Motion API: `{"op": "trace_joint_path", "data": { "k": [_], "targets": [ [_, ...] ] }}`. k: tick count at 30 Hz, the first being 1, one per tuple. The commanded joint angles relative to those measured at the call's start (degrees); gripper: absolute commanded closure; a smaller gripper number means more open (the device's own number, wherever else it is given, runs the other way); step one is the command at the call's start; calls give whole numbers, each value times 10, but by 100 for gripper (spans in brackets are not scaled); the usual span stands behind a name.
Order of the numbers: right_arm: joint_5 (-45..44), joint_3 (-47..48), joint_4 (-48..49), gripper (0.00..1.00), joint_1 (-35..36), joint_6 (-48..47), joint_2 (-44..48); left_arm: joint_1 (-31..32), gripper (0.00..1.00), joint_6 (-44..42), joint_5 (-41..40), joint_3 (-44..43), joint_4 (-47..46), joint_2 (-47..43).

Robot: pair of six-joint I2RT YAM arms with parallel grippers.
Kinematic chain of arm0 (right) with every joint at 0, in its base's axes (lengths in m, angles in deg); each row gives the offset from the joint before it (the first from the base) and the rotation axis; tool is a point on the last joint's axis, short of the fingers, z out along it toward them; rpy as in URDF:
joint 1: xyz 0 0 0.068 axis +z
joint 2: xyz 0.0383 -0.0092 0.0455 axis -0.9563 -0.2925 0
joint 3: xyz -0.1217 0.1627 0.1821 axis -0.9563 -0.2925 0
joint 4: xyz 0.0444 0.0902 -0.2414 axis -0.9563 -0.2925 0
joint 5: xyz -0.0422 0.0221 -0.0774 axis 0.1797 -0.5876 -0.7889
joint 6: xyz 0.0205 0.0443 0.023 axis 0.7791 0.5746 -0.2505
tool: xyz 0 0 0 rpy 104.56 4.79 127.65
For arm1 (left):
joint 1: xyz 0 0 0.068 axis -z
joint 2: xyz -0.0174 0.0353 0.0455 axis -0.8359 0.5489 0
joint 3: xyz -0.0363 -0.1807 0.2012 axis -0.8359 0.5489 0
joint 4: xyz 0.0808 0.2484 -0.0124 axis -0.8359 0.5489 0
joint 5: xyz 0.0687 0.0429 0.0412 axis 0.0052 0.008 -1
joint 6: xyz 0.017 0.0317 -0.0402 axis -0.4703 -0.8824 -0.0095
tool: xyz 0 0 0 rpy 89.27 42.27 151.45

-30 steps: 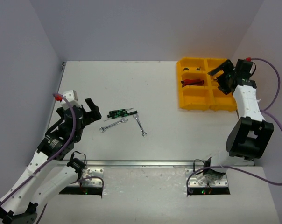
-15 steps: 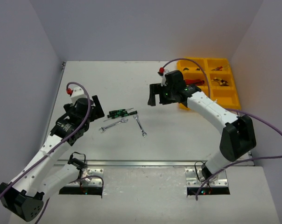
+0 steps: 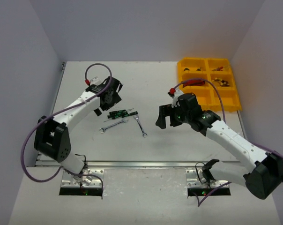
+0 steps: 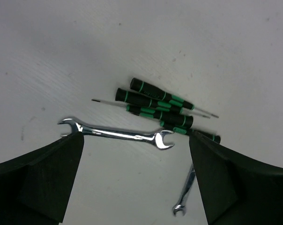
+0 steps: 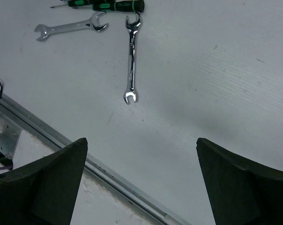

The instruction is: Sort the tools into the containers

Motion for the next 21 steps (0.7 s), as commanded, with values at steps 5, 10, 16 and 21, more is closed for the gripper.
{"op": "trace_joint_path", "data": {
  "k": [5,10,16,21],
  "targets": [
    [22,-74,27,3,1,8,72,-9,12,310,-24,-122,102,184],
    [24,-101,41,2,1,1,85,-12,17,363,-21,-159,99,241],
    [23,-113,49,2,1,-8,83,-20,25,376,-27,-172,89,277],
    [27,-121,58,2,0,-10,75,-28,35,367,-18,-182,69,301]
  ]
}}
